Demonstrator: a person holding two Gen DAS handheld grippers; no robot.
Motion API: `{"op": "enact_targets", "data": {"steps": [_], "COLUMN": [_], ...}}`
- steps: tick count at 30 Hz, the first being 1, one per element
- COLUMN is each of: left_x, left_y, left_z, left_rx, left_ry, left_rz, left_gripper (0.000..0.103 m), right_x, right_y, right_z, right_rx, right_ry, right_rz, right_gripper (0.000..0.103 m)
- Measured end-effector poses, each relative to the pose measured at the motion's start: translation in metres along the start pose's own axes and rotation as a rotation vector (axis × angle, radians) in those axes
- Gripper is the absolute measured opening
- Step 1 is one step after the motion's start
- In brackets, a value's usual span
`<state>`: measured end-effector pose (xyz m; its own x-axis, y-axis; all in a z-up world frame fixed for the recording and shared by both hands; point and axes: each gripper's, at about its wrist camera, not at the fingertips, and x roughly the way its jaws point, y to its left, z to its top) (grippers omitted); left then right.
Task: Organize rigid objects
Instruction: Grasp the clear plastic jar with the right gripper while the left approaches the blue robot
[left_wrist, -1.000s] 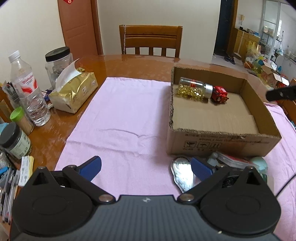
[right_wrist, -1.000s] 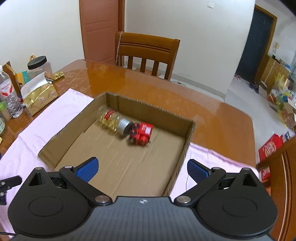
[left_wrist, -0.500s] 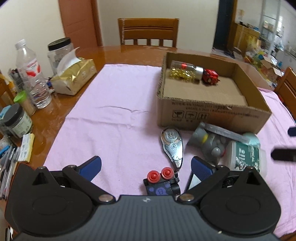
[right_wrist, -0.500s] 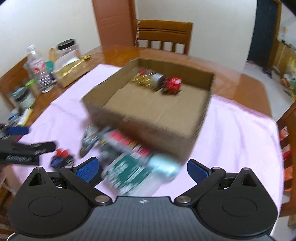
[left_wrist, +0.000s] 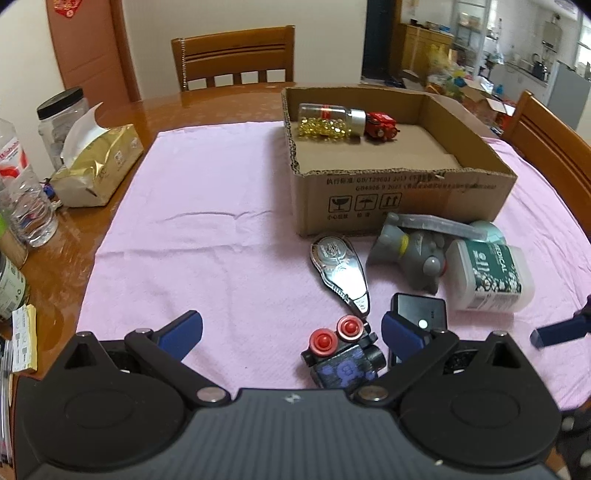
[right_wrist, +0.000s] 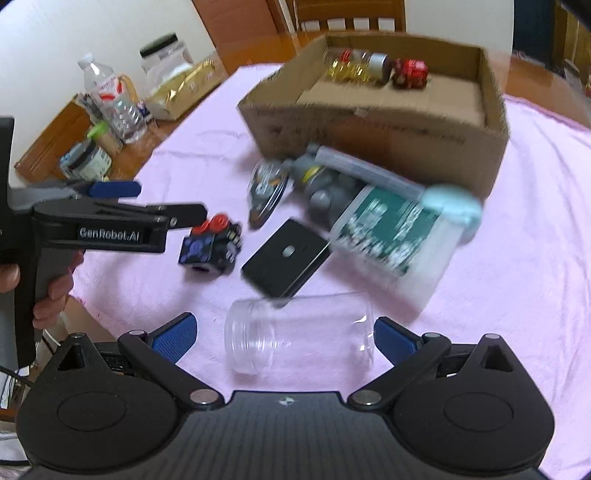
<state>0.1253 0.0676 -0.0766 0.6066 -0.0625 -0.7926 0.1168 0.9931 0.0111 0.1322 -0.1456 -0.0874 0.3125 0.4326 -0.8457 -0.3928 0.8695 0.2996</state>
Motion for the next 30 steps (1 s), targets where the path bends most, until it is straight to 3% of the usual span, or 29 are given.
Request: {"op": "enact_targets", "data": {"steps": [5, 15, 21, 30], "left_x": [0.006, 0.029, 0.045, 0.039], "left_y": [0.005, -0.004, -0.010, 0.010], "left_z": [-0.003, -0.007, -0.012, -0.028], "left_rx": [0.021, 0.045, 0.064, 0.103], "left_ry": [0.008, 0.055, 0.087, 0.097], "left_rz": [-0.039, -0.091, -0.073, -0.026], "left_gripper": [0.102, 0.102, 0.102, 0.102], "right_x": [0.007, 0.023, 0.019, 0.019], "right_y": [0.016, 0.021, 0.005, 0.004], "right_z": [-0.002, -0.002, -0.006, -0.008], "right_rx": [0.011, 0.062, 0.112, 0.074], "right_ry": [0.033, -0.013, -0.016, -0.007], "right_rz": [-0.027, -0.338, -0.377, -0.394], "right_gripper": [0.103, 0.103, 0.103, 0.103]}}
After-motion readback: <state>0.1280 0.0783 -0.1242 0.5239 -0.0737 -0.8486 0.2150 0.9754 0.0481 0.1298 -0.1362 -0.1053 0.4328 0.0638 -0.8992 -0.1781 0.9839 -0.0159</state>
